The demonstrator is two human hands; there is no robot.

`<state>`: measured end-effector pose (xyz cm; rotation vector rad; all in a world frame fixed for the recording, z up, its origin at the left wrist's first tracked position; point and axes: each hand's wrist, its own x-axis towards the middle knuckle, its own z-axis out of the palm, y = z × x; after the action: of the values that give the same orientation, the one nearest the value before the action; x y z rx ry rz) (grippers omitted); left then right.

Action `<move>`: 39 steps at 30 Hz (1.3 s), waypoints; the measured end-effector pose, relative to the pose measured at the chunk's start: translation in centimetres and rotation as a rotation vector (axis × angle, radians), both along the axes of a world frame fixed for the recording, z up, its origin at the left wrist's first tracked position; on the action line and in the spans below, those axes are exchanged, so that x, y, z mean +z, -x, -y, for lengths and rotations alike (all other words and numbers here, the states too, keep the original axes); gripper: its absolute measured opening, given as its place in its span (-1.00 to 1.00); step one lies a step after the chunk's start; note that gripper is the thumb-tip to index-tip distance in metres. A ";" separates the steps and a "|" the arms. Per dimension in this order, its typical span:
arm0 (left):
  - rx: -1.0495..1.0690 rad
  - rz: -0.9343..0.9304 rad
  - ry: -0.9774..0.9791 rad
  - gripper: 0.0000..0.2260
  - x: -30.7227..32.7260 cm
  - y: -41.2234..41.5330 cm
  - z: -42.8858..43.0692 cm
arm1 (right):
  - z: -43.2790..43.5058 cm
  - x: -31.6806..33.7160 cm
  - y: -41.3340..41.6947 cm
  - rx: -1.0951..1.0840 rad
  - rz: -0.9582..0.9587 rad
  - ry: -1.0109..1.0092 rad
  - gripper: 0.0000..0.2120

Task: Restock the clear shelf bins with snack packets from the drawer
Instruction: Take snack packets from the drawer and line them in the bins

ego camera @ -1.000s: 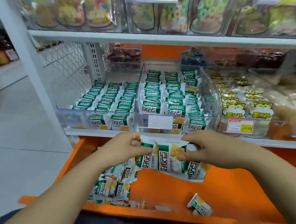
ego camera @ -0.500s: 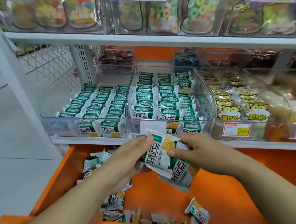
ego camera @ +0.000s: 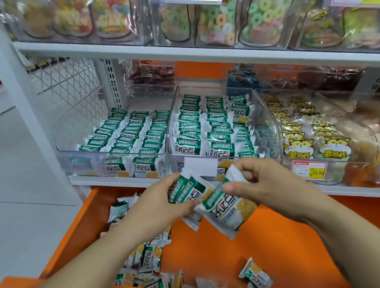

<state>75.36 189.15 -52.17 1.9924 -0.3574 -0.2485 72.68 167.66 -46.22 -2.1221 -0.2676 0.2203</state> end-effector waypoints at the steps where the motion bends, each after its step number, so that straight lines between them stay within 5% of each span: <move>1: -0.015 -0.008 -0.012 -0.70 -0.1 0.1 0.2 | -0.1 -0.1 0.0 0.044 -0.040 -0.025 -0.48; 13: -0.090 -0.316 0.233 -0.75 0.1 0.3 1.0 | -0.6 -0.3 0.6 0.069 -0.027 -0.007 -0.82; 15: -0.071 -0.344 0.239 -0.62 0.0 0.5 0.7 | -0.5 -0.6 0.4 0.056 0.023 0.054 -0.83; 17: -0.076 -0.335 0.188 -0.35 -0.1 0.3 0.8 | -0.4 -1.0 0.2 0.048 0.045 0.139 -0.82; 20: -0.062 -0.314 0.146 -0.20 -0.5 -0.2 0.7 | -0.6 -1.4 0.1 0.053 0.043 0.169 -0.79; 25: -0.152 -0.140 0.056 -0.62 1.6 1.1 0.4 | -0.8 -0.7 -0.1 0.024 0.098 0.149 -0.74; 30: -0.085 -0.004 -0.008 -0.44 3.9 -0.3 2.4 | 1.9 1.3 -1.5 -0.216 0.205 -0.076 -0.67; 34: -0.050 0.185 -0.086 -0.25 6.8 -2.6 5.3 | 5.5 0.6 -3.8 -0.429 0.364 0.289 -0.67; 39: -0.034 0.367 -0.147 -0.30 9.6 -6.9 9.9 | 7.5 -1.6 -5.0 -0.355 0.226 0.627 -0.52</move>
<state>82.29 179.26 -42.53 2.1783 -0.6215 0.0757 77.73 160.13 -47.86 -2.7732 0.0674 -0.1720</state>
